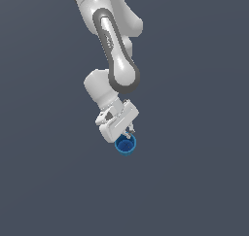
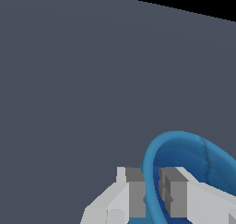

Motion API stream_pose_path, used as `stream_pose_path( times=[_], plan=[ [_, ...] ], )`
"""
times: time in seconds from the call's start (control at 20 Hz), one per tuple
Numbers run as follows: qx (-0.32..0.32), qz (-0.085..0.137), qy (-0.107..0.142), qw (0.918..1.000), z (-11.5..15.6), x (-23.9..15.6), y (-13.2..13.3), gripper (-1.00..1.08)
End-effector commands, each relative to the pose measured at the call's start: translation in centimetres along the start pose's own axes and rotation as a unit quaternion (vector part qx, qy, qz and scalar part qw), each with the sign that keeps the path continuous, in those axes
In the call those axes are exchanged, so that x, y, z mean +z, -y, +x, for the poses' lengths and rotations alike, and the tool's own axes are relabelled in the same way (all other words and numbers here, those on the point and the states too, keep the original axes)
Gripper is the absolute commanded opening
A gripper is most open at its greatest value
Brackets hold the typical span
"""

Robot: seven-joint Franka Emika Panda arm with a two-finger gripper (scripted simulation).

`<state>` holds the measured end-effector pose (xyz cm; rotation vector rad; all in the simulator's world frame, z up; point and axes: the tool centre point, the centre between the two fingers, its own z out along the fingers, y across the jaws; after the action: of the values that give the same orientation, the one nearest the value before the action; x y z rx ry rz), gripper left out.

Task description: Pick up the object and move it to a goal position.

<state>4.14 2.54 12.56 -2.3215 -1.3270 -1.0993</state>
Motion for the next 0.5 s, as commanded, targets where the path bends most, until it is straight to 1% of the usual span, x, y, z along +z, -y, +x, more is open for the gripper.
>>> stream_pose_path(
  times=[0.0, 0.25, 0.45],
  plan=[
    [0.0, 0.0, 0.001, 1.0, 0.9, -0.5, -1.5, -1.0],
    [0.0, 0.0, 0.001, 1.0, 2.0, -1.1, -3.6, -1.0],
    [0.0, 0.0, 0.0, 1.0, 2.6, -1.4, -4.7, -1.0]
  ],
)
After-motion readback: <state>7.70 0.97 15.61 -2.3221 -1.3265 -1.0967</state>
